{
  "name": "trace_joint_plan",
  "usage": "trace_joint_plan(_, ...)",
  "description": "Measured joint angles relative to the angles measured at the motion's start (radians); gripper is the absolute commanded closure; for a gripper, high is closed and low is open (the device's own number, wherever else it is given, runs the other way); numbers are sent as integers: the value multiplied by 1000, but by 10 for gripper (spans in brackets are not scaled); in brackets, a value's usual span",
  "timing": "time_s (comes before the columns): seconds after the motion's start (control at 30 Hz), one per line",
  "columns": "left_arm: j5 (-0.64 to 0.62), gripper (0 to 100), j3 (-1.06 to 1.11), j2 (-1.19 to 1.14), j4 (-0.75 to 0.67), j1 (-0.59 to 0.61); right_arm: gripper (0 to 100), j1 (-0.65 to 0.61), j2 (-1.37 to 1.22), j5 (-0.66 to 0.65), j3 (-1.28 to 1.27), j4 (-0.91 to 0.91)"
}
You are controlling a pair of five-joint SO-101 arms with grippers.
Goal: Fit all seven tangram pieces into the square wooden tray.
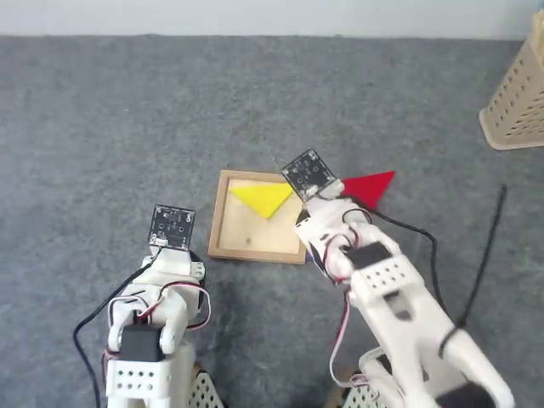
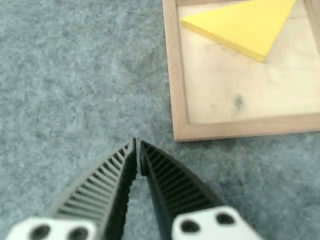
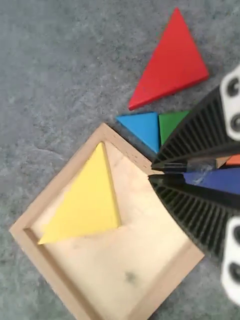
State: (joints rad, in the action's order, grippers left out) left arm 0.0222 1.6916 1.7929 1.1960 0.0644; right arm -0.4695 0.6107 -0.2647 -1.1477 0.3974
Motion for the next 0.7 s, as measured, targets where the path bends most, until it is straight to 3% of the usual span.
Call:
trace_joint_plan(0.3,0,989,0,0,0,0,992,12,94,0,-40,60)
trace_joint_plan(0.43,0,989,0,0,0,0,987,72,94,0,43,227)
trace_joint_plan(0.6,0,989,0,0,0,0,832,192,94,0,264,491)
trace_joint_plan(0.7,0,989,0,0,0,0,812,261,91,-31,431,606)
